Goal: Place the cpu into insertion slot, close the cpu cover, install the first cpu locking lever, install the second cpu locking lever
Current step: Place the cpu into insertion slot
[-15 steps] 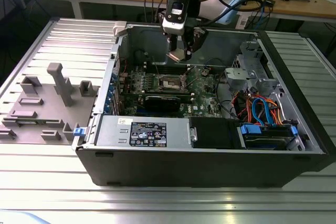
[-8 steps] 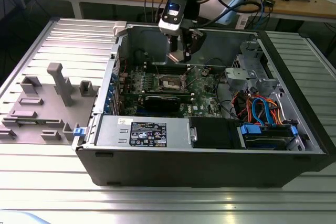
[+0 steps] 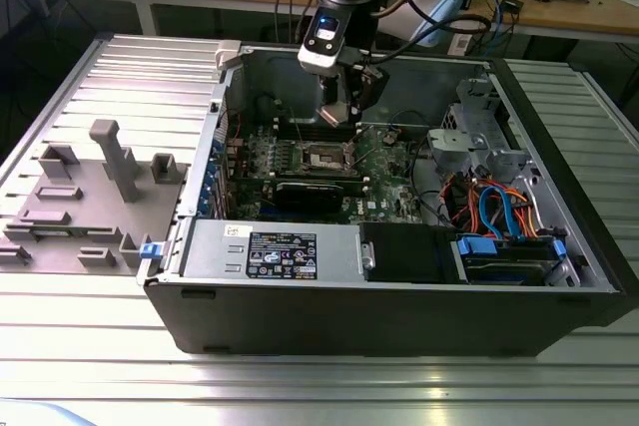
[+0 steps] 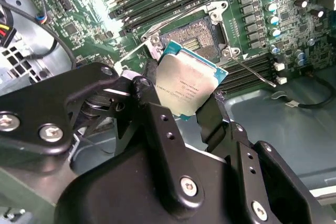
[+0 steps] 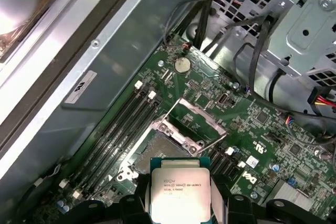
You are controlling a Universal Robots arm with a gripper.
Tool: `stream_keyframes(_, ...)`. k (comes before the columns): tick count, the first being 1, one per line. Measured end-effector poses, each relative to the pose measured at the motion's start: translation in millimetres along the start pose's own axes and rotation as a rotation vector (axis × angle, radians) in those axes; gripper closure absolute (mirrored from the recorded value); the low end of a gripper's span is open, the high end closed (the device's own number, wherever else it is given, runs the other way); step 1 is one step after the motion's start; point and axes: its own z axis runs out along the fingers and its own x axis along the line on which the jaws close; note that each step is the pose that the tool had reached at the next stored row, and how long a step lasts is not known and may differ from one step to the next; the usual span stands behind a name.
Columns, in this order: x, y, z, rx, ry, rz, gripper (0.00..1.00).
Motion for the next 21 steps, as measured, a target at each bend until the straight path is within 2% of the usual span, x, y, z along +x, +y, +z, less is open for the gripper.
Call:
stream_keyframes(5, 0.2, -0.4, 5.8, 0.0025, -0.0061, 0.099, 0.46)
stream_keyframes(21, 0.1, 0.1, 6.3, 0.0028, -0.0077, 0.111, 0.46)
